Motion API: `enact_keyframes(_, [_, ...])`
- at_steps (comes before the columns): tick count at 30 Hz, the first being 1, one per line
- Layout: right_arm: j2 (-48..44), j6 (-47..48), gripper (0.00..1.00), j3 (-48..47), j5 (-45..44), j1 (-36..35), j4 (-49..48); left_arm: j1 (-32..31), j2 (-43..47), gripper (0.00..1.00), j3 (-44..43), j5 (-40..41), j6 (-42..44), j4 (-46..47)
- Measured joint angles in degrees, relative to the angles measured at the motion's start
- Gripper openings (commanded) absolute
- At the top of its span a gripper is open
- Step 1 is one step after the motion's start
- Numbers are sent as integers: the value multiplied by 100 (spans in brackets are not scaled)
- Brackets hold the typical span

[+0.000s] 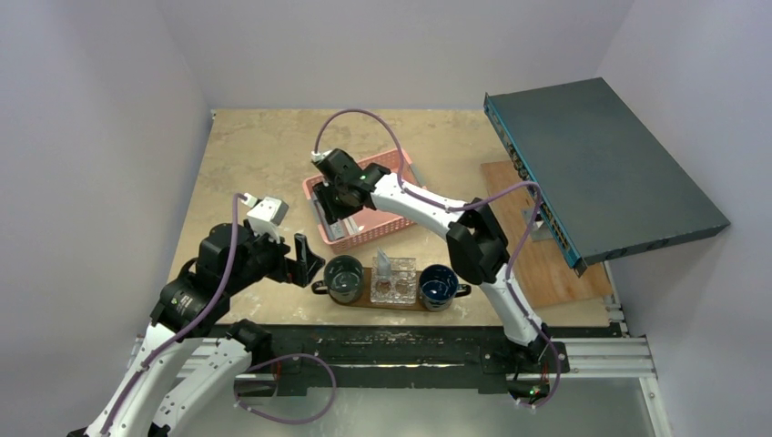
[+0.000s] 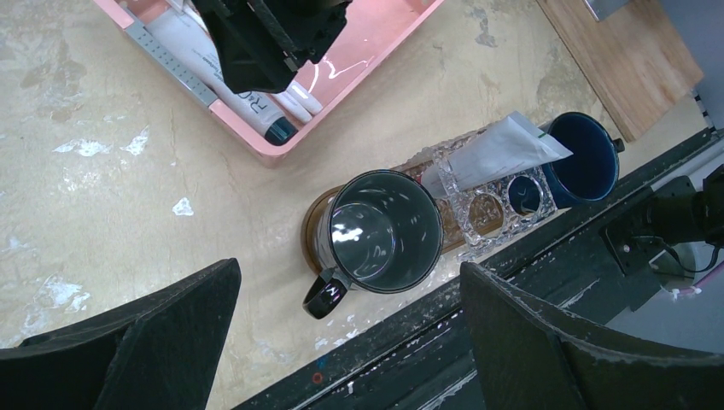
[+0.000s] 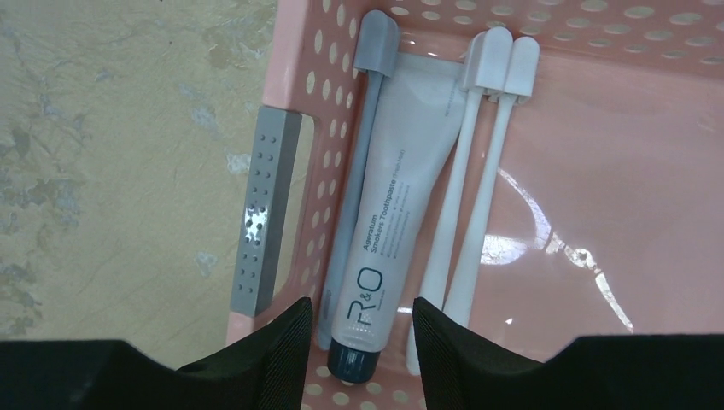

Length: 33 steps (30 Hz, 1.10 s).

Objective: Prepare toiletry sets of a toothbrush and toothpaste on the tray

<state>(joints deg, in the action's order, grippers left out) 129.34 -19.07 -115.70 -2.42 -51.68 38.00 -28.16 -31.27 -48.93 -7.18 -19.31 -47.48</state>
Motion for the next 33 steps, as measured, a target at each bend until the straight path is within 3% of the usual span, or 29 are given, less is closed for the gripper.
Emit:
enact_keyframes(21, [737, -304, 46, -269, 398, 232, -326, 0, 2, 100, 0, 17, 2, 0])
enact_keyframes(28, [881, -348, 38, -269, 516, 229, -365, 0, 2, 100, 0, 20, 2, -2])
enact_keyframes(33, [901, -385, 38, -269, 516, 232, -398, 0, 2, 100, 0, 22, 2, 0])
